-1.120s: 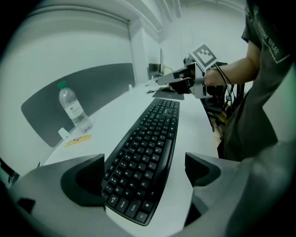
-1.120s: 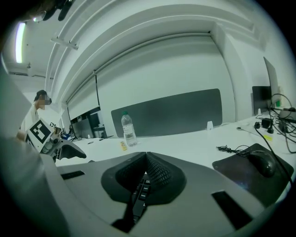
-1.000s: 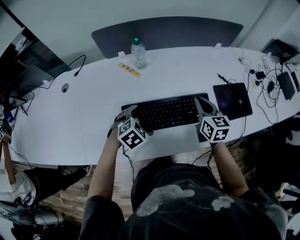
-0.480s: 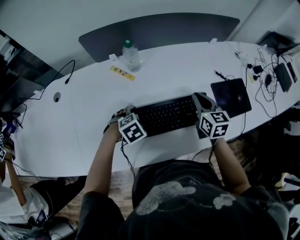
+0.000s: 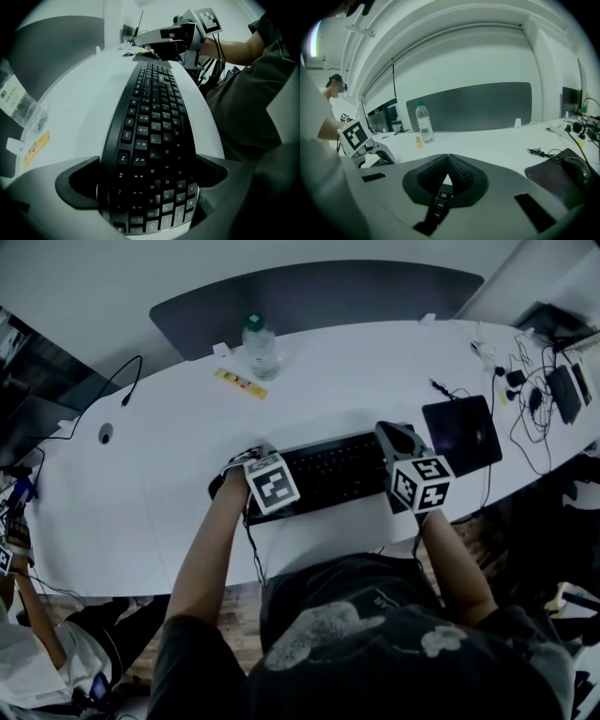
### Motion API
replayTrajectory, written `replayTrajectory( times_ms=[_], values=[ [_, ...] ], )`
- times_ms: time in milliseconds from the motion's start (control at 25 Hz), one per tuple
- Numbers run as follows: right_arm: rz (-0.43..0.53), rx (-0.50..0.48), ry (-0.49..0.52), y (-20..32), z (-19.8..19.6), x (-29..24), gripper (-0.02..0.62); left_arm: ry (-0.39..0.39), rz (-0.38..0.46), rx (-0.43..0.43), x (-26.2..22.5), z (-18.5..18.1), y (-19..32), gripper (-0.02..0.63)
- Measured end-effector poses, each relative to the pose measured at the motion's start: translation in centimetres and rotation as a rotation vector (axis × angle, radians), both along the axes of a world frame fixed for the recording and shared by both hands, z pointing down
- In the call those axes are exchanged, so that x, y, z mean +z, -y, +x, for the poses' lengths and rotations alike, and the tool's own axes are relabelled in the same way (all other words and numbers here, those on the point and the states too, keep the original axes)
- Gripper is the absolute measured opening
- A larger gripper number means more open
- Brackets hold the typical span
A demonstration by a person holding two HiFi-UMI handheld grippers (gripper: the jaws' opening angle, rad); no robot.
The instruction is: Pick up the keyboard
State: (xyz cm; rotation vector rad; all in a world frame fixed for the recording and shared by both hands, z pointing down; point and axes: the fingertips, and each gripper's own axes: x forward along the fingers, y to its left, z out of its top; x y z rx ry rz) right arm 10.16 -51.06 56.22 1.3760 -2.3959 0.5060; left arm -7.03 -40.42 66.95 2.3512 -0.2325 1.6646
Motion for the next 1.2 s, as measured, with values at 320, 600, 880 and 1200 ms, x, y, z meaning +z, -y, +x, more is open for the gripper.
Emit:
replayTrajectory(
  times_ms=[320, 600, 880, 1200],
  values=[
    [-0.046, -0.115, -0.019, 0.9, -1.6, 0.8, 0.000, 0.013, -0.029, 0.011, 0.7, 0.7, -0.1, 0.589],
    [-0.228, -0.467, -0.155, 2.7, -2.4, 3.3, 0.002, 0.156, -0.109, -0.001, 0.8, -1.0, -1.8, 0.589],
    [-0.437, -0.799, -0.146, 2.0, -3.4, 5.1, 0.002, 0.195, -0.096, -0.013, 0.6, -1.1, -1.7, 0.589],
    [-0.900, -1.280, -0.144, -2.1, -4.2, 7.7, 0.211, 0.237, -0.053, -0.024, -0.1, -1.2, -1.6, 0.588]
  ],
)
